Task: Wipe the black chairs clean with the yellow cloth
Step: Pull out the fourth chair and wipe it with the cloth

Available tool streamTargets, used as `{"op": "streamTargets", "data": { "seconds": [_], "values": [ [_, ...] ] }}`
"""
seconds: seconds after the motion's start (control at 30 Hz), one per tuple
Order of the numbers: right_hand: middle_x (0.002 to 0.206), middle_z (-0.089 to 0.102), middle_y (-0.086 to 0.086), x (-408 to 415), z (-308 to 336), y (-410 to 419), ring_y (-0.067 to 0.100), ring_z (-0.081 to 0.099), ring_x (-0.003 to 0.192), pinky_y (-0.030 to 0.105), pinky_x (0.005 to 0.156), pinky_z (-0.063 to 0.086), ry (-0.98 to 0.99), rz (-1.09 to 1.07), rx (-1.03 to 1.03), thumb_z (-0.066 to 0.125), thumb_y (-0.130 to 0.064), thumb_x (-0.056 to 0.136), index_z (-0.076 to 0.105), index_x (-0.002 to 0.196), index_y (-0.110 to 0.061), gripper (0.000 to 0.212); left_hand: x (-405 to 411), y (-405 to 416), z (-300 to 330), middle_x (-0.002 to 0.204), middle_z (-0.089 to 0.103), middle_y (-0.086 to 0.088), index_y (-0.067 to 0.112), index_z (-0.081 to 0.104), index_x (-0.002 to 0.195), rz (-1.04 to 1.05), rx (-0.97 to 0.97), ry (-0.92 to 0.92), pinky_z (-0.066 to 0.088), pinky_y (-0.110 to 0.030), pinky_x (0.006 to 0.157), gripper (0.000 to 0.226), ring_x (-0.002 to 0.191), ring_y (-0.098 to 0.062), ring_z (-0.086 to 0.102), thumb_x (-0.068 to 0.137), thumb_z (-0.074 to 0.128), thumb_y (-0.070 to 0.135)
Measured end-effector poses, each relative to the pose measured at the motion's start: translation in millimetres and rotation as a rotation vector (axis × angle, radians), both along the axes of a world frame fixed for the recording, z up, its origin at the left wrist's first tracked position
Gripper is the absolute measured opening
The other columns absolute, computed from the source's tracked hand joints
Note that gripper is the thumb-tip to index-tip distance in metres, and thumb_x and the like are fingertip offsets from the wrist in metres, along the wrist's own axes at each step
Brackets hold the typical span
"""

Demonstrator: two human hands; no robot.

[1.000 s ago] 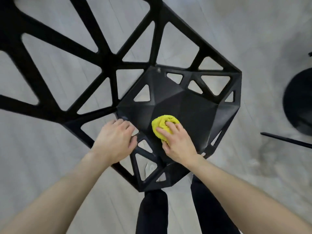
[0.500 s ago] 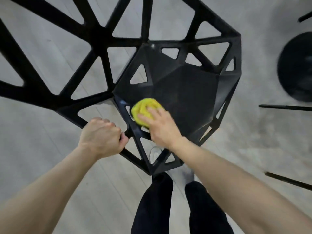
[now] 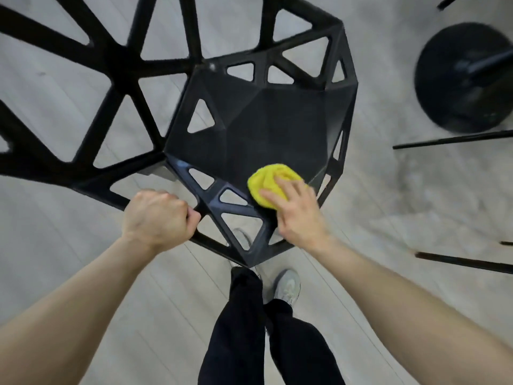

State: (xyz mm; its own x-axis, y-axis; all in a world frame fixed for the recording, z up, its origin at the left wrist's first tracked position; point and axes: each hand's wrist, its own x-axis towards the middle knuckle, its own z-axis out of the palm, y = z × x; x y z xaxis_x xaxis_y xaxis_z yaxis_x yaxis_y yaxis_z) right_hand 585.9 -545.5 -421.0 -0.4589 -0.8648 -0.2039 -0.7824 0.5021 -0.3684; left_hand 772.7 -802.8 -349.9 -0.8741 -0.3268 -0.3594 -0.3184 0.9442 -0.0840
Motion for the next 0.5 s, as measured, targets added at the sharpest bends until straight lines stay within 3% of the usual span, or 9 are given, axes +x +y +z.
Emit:
{"op": "streamTargets", "data": {
  "seconds": [0.1, 0.23, 0.33, 0.4, 0.5],
  "values": [
    [0.155, 0.051, 0.006, 9.0, 2.7, 62.1, 0.035, 0.051, 0.126, 0.054, 0.102, 0.048, -0.154, 0.084, 0.012, 0.058, -0.010, 0.084, 0.060, 0.146, -0.036, 0.068, -5.9, 34.6, 3.2, 0.046, 0.047, -0.004, 0.011, 0.054, 0.044, 0.004, 0.017, 0.009, 0.029, -0.030, 0.055, 0.048, 0.047, -0.026, 0.034, 0.086, 0.040, 0.031],
    [0.157, 0.047, 0.003, -44.3, 8.7, 112.6, 0.034, 0.049, 0.128, 0.052, 0.103, 0.049, -0.107, 0.085, 0.056, 0.056, -0.016, 0.087, 0.056, 0.148, -0.038, 0.065, -27.0, 80.3, 1.2, 0.049, 0.049, -0.002, 0.011, 0.057, 0.046, -0.019, 0.020, 0.015, 0.025, -0.027, 0.053, 0.049, 0.044, -0.028, 0.044, 0.087, 0.040, 0.033],
    [0.151, 0.051, 0.005, -55.9, 16.9, 124.3, 0.037, 0.051, 0.123, 0.054, 0.103, 0.050, -0.120, -0.145, 0.050, 0.047, -0.014, 0.085, 0.058, 0.144, -0.036, 0.064, -64.6, 106.5, 3.3, 0.046, 0.038, 0.003, 0.014, 0.045, 0.044, -0.020, 0.024, 0.048, 0.022, -0.024, 0.051, 0.049, 0.042, -0.024, 0.036, 0.087, 0.035, 0.037],
    [0.148, 0.053, 0.007, -60.1, 20.0, 133.6, 0.038, 0.051, 0.123, 0.049, 0.111, 0.047, -0.183, -0.355, -0.005, 0.056, -0.004, 0.085, 0.063, 0.142, -0.033, 0.065, -95.3, 118.6, 2.3, 0.047, 0.036, 0.005, 0.017, 0.042, 0.046, -0.024, 0.015, 0.051, 0.026, -0.025, 0.052, 0.047, 0.045, -0.024, 0.037, 0.086, 0.033, 0.040],
    [0.151, 0.053, 0.006, -70.6, 25.6, 164.7, 0.034, 0.049, 0.134, 0.040, 0.116, 0.040, -0.263, -0.657, -0.033, 0.063, -0.001, 0.089, 0.062, 0.145, -0.036, 0.066, -152.2, 134.2, -1.1, 0.051, 0.042, 0.002, 0.017, 0.060, 0.054, -0.027, -0.015, 0.011, 0.032, -0.030, 0.056, 0.051, 0.051, -0.027, 0.044, 0.091, 0.035, 0.041]
  ]
}}
